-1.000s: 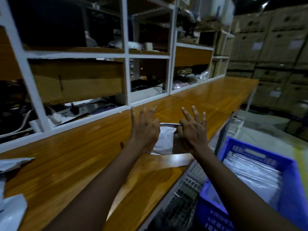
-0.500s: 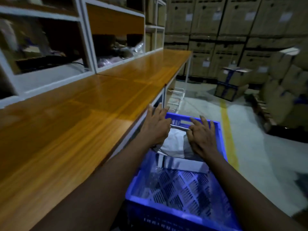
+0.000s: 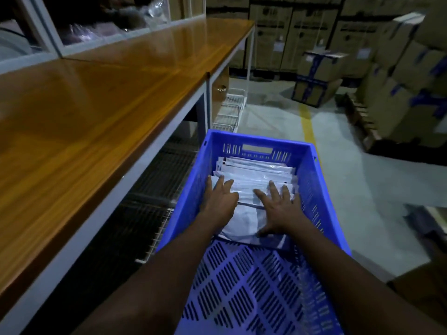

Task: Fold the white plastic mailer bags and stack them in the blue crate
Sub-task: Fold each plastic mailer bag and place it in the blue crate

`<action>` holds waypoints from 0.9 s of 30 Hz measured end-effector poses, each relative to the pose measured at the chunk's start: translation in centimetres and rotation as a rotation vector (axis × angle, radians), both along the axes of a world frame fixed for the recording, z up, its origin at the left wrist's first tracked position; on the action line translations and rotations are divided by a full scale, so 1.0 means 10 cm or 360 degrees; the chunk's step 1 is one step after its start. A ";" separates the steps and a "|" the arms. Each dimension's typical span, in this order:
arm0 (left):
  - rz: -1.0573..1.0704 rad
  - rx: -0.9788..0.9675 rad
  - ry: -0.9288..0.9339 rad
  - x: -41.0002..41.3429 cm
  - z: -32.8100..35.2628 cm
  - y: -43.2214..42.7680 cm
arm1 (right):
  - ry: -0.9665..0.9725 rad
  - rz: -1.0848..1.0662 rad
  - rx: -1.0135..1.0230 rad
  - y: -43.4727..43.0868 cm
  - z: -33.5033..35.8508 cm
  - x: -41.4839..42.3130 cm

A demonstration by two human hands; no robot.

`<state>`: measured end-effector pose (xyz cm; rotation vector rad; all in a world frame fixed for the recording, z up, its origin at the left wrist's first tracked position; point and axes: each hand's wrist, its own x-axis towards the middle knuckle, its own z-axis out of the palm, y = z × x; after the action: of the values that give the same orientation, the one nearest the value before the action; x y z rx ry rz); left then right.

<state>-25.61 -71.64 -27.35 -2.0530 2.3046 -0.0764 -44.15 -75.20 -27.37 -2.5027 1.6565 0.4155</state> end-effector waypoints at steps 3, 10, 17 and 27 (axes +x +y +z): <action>0.0007 -0.0049 0.0118 0.05 -0.07 -0.01 | 0.0064 0.0033 -0.0147 -0.05 -0.11 0.02; -0.0123 0.0278 -0.0229 0.13 -0.17 -0.05 | 0.0110 -0.0076 -0.0080 -0.04 -0.12 0.07; -0.0036 0.0006 -0.0365 0.06 -0.17 -0.11 | 0.0031 -0.0171 -0.0238 -0.07 -0.11 0.05; 0.0010 -0.0050 -0.0451 0.04 0.27 0.21 | -0.0054 -0.0129 -0.0253 0.13 0.17 0.10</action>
<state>-25.20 -69.51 -24.68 -1.9181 2.1377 -0.3791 -43.16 -73.93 -25.71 -2.5241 1.8378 0.2408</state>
